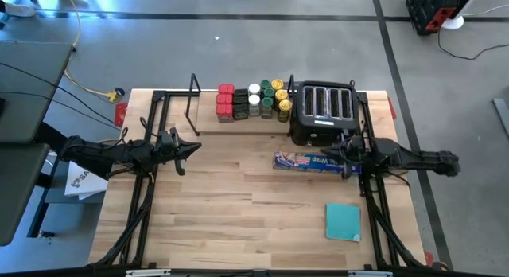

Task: Shelf spices
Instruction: Return to Home Position

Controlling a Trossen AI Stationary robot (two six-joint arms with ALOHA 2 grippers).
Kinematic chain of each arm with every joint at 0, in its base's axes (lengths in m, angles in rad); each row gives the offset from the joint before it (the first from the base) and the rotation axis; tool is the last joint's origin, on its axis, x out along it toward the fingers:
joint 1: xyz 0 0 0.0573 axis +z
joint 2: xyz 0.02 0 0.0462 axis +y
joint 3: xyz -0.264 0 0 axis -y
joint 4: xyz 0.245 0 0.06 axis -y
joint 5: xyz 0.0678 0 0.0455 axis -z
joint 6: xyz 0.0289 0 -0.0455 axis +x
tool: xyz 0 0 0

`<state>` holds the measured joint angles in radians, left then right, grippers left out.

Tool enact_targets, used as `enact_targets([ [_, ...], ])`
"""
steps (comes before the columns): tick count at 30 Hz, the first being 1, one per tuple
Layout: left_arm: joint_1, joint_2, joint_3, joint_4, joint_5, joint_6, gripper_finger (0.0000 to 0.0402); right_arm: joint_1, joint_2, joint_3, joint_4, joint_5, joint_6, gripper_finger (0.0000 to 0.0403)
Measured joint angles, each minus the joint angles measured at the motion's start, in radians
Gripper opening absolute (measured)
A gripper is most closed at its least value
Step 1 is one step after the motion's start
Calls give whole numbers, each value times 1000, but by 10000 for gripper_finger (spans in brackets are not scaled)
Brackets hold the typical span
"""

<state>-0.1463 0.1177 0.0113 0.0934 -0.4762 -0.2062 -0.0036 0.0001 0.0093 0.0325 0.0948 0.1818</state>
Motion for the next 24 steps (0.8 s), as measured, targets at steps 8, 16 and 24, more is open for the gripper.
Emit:
enact_targets([
  [8, 4, -46, 1, 12, -5, 0, 0, -43, 6, 0, -1, 0, 0, 0],
  [16, 4, -46, 0, -5, -5, 0, 0, -44, 12, 0, -2, 0, 0, 0],
  [24, 4, -47, 0, -25, -5, 0, 0, -44, 13, 0, -3, -4, -67, 0],
])
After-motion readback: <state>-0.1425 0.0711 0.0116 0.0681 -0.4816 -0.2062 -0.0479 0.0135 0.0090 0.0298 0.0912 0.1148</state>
